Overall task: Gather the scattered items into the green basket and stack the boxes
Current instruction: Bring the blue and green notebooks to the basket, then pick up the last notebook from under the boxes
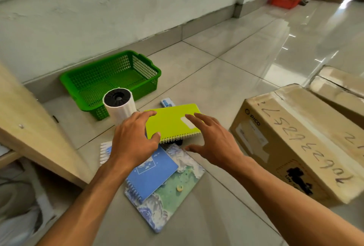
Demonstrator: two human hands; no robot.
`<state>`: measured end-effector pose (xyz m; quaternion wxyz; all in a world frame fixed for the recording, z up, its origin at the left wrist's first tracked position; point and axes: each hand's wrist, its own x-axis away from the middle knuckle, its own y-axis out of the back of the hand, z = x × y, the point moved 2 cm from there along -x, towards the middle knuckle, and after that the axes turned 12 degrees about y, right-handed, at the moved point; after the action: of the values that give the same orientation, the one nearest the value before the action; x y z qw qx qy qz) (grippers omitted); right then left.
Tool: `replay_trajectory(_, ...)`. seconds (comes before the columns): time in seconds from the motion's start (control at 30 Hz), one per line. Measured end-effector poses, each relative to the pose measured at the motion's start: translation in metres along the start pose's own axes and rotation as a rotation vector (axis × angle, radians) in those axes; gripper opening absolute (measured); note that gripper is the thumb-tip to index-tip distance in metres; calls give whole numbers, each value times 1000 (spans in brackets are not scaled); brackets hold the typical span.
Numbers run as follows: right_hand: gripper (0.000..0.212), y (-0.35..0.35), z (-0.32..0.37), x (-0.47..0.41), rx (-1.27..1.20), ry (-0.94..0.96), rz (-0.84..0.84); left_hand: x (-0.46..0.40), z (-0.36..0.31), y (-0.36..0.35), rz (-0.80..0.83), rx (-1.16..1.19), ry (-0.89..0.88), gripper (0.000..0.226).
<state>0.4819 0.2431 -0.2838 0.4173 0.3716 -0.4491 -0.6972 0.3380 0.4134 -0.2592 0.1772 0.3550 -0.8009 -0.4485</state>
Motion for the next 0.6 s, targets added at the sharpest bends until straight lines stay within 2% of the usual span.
replay_trajectory(0.27,104,63,-31,70,-6,-35,12,24,-67,-7,71,-104,-259,65)
replay_trajectory(0.6,96,108,-53,226,56,-188,-154,89,-168,-44,153,-79,-610,67)
